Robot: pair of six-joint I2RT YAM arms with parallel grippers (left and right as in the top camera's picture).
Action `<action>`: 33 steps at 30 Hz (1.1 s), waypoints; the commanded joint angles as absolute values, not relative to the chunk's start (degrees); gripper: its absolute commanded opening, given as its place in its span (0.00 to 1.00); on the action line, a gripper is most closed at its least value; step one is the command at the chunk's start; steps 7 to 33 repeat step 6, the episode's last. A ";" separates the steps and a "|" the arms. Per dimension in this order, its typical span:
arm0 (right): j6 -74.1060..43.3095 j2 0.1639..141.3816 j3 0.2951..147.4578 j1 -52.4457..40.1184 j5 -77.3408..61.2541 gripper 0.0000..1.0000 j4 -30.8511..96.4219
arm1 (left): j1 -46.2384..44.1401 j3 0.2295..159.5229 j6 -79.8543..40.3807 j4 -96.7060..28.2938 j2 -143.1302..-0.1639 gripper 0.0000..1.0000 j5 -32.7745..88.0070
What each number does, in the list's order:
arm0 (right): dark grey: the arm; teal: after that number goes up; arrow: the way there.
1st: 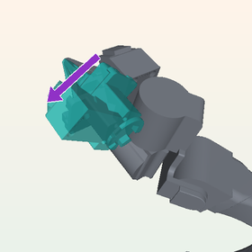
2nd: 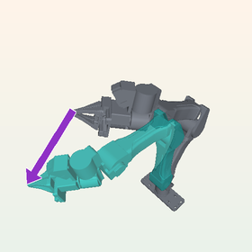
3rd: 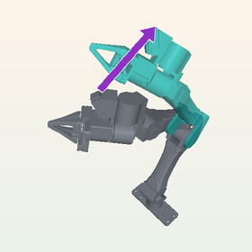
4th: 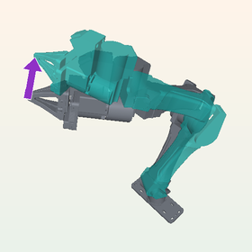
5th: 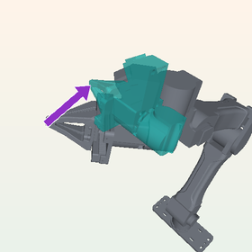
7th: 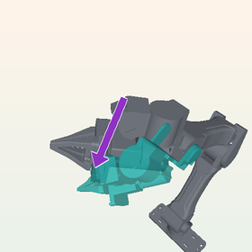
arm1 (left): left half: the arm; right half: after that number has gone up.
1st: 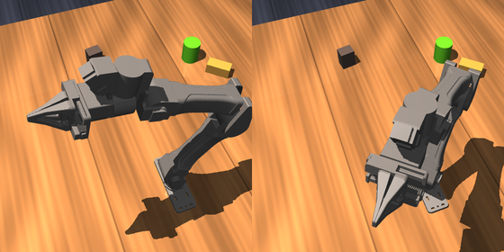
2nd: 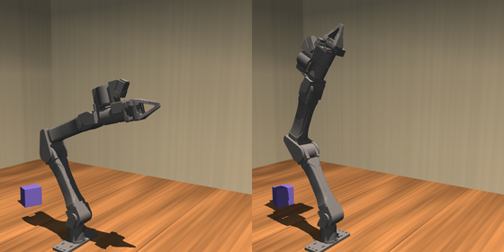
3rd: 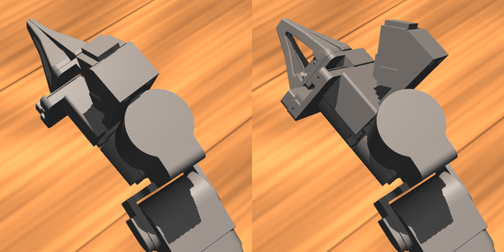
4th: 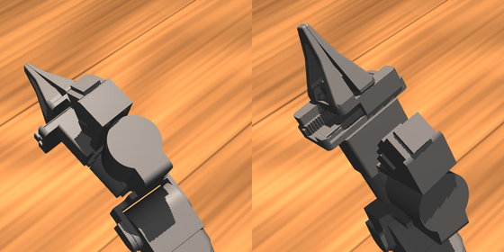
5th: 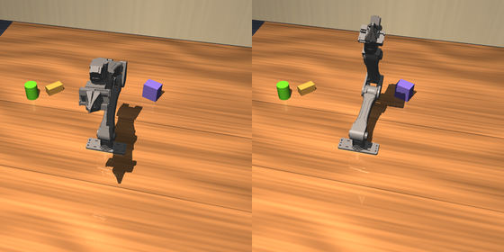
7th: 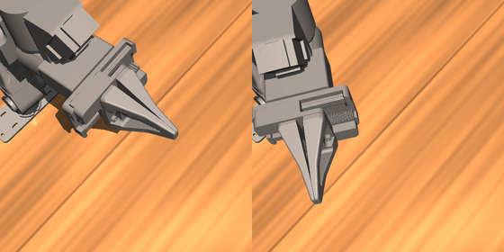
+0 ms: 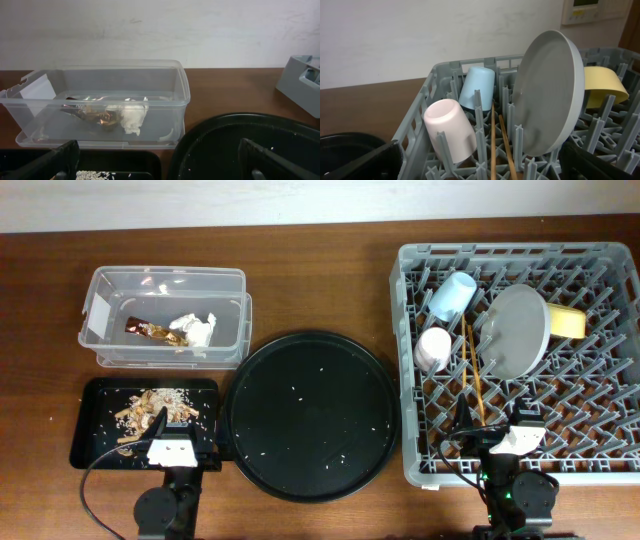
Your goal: Sort waste into correct bins and load items into the dishwasher rack
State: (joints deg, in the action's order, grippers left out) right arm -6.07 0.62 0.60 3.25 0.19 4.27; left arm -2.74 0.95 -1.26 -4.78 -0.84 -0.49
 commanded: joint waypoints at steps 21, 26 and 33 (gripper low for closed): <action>-6.50 0.32 0.32 3.46 0.69 0.98 4.58 | -3.01 0.49 -0.36 -4.78 -0.30 0.99 -0.69; -6.50 0.32 0.32 3.46 0.69 0.98 4.58 | -3.01 0.49 -0.36 -4.78 -0.30 0.99 -0.69; -6.50 0.32 0.32 3.46 0.69 0.98 4.58 | -3.01 0.49 -0.36 -4.78 -0.30 0.99 -0.69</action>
